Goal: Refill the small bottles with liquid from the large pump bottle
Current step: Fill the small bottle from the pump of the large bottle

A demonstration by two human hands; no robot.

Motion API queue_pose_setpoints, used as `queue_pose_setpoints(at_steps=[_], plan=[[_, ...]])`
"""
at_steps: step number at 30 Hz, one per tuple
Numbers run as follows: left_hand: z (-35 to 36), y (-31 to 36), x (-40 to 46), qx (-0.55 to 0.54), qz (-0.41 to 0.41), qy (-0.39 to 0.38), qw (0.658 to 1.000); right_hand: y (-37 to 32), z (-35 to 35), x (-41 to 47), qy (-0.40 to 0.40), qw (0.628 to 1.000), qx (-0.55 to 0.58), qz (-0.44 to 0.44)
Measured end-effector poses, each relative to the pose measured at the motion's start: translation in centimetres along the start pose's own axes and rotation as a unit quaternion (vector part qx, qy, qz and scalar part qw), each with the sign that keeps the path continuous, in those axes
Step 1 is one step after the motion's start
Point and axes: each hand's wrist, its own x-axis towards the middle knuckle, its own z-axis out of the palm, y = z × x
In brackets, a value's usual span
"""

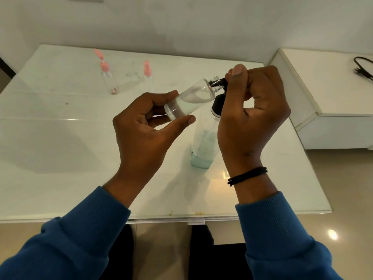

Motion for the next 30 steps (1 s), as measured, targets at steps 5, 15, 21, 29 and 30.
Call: queue_pose_setpoints(at_steps=[5,15,21,29,30], plan=[[0.0,-0.1,0.0,-0.005,-0.008,0.0,1.0,0.3,0.2,-0.4,-0.004,1.0,0.018,0.013],[0.0,-0.2,0.0,-0.003,-0.006,0.002,1.0,0.1,0.3,-0.7,-0.007,1.0,0.019,0.015],[0.0,0.0,0.0,-0.007,-0.002,-0.001,1.0,0.2,0.0,0.1,0.002,1.0,-0.004,-0.001],[0.0,0.1,-0.1,-0.009,-0.004,-0.001,1.0,0.2,0.1,0.0,0.004,1.0,0.002,0.01],[0.0,0.1,-0.1,-0.007,-0.003,-0.001,1.0,0.2,0.1,0.1,0.005,1.0,-0.002,0.008]])
